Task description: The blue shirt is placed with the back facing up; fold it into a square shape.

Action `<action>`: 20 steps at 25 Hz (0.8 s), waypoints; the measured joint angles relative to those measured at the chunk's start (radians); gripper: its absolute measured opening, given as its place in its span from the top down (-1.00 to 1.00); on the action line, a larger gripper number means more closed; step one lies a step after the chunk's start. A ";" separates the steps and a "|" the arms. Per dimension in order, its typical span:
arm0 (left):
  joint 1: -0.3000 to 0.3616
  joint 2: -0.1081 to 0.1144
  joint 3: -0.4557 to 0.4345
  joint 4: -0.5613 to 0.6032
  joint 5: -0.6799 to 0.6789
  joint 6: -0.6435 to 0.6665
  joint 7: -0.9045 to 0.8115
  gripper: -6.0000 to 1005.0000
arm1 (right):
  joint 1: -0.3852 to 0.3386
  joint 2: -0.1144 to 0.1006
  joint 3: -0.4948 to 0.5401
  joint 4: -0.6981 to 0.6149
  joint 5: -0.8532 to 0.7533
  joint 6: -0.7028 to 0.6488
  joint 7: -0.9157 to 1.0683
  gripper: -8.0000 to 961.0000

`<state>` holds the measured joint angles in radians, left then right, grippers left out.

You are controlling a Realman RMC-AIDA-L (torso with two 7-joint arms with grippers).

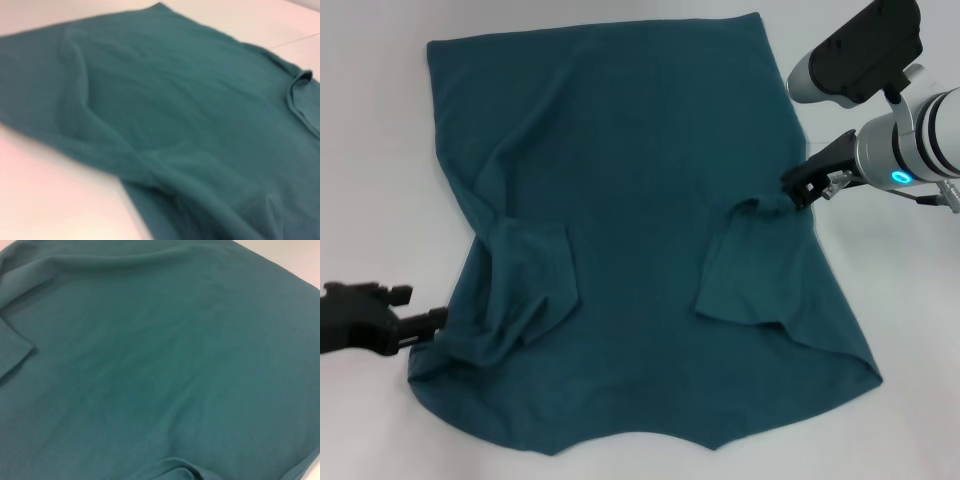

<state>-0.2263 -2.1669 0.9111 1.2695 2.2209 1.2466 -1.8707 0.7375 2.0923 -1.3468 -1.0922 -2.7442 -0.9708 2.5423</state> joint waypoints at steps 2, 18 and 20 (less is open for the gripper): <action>0.001 0.001 -0.021 -0.038 0.000 -0.001 0.025 -0.17 | 0.000 0.000 0.000 0.000 0.000 -0.001 0.000 0.98; -0.003 0.003 -0.042 -0.118 0.019 0.022 0.036 -0.27 | -0.032 0.003 -0.003 -0.102 0.083 -0.183 -0.081 0.68; -0.001 0.003 -0.042 -0.112 0.039 0.021 0.035 -0.36 | -0.045 0.001 0.004 -0.131 0.131 -0.237 -0.114 0.46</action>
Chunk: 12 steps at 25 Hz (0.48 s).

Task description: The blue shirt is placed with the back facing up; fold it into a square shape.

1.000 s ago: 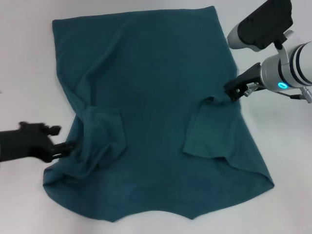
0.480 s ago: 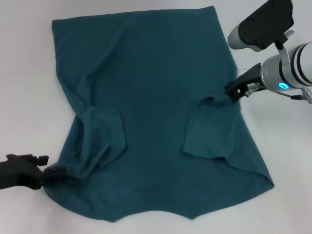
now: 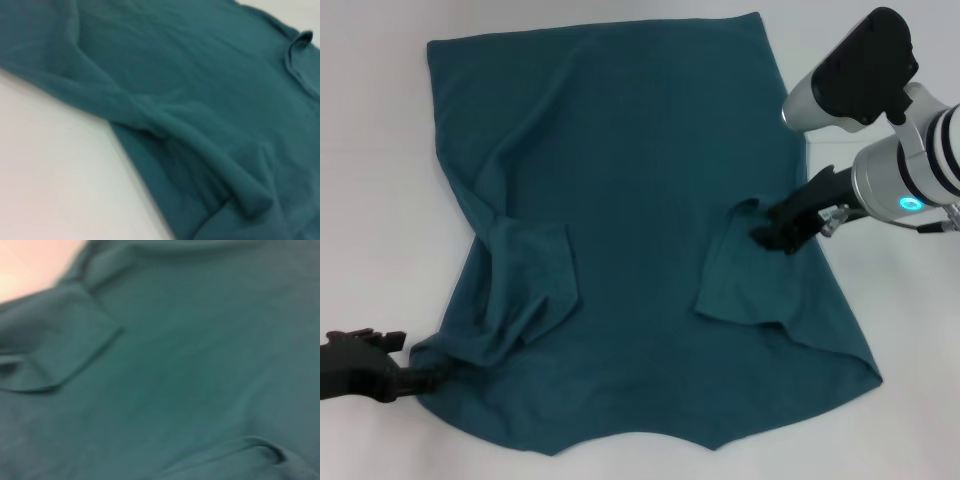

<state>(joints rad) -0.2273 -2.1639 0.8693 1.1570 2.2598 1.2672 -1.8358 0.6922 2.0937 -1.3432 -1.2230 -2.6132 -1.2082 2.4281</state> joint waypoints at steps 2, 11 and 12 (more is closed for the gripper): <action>0.001 -0.002 0.001 0.002 0.021 -0.012 0.000 -0.51 | -0.014 -0.001 0.004 -0.031 0.033 -0.046 -0.016 0.28; -0.006 -0.006 0.013 -0.016 0.041 -0.060 0.006 -0.66 | -0.052 0.001 0.005 -0.072 0.049 -0.062 -0.017 -0.22; -0.007 -0.006 0.018 -0.016 0.041 -0.066 0.007 -0.66 | -0.055 0.001 0.005 -0.073 0.049 -0.062 -0.017 -0.27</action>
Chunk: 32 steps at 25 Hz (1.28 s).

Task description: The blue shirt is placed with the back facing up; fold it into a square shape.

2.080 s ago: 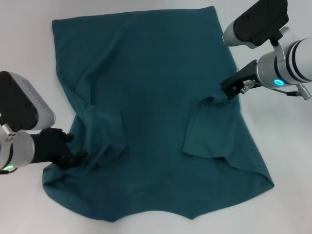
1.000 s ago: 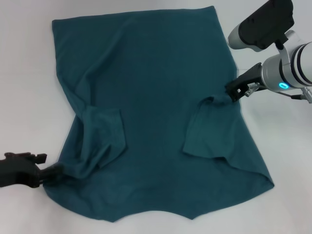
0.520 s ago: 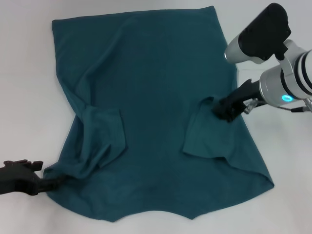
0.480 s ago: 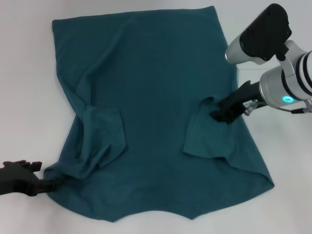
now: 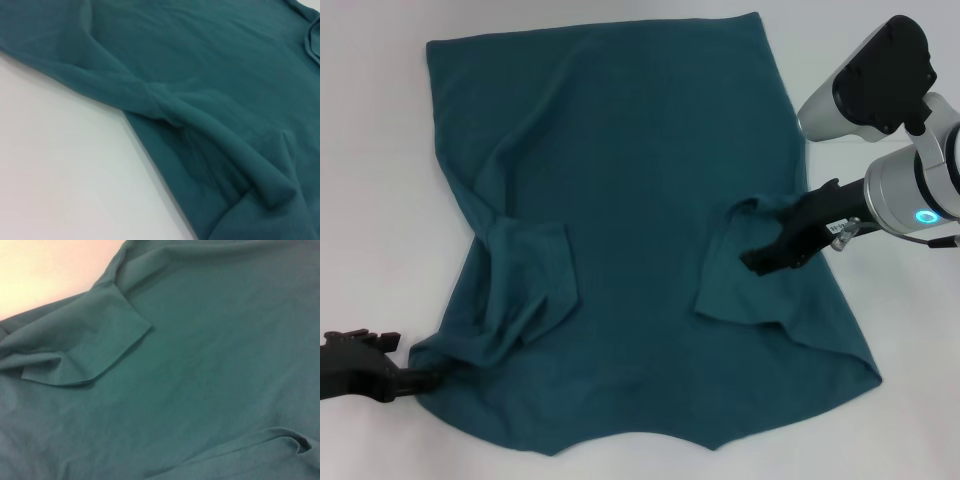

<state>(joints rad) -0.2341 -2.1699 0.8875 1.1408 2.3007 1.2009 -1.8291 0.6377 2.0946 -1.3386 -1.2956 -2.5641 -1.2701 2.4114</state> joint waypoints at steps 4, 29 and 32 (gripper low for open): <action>-0.001 0.000 0.020 -0.001 0.000 -0.019 0.009 -0.65 | -0.004 0.000 -0.006 -0.001 -0.002 0.009 0.001 -0.50; -0.034 0.004 0.067 -0.066 0.020 -0.076 0.032 -0.60 | -0.006 0.001 -0.007 -0.007 -0.010 0.024 0.013 -0.94; -0.043 0.003 0.071 -0.075 0.022 -0.078 0.031 -0.59 | -0.006 0.001 -0.006 -0.010 -0.010 0.023 0.015 -0.94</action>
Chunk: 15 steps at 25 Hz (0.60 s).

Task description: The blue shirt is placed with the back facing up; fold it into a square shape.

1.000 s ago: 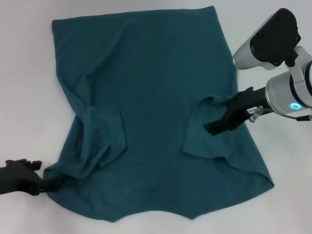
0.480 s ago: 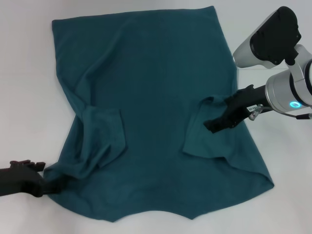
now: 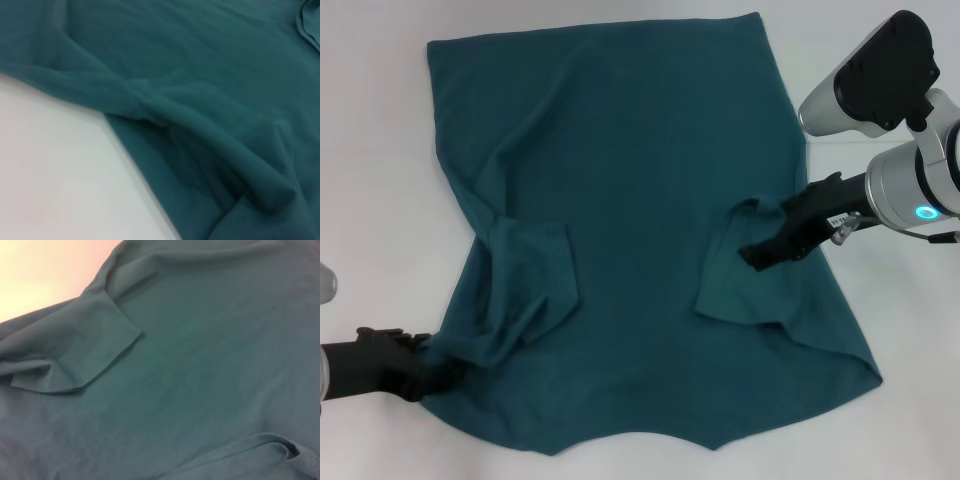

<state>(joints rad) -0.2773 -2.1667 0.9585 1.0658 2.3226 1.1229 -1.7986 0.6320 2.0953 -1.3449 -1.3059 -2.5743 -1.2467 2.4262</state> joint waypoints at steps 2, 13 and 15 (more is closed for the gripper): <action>-0.007 0.001 0.004 -0.011 0.001 -0.001 0.001 -0.54 | 0.000 0.000 0.000 -0.004 0.000 -0.001 0.004 -0.94; -0.006 0.000 0.010 -0.011 0.007 0.012 -0.001 0.22 | -0.002 -0.001 0.001 -0.007 0.000 -0.001 0.010 -0.94; -0.003 -0.002 0.011 -0.003 0.008 0.019 -0.004 0.33 | -0.002 -0.002 0.006 -0.007 0.000 -0.002 0.010 -0.94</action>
<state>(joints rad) -0.2801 -2.1685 0.9694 1.0626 2.3306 1.1414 -1.8027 0.6300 2.0938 -1.3392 -1.3132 -2.5740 -1.2487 2.4362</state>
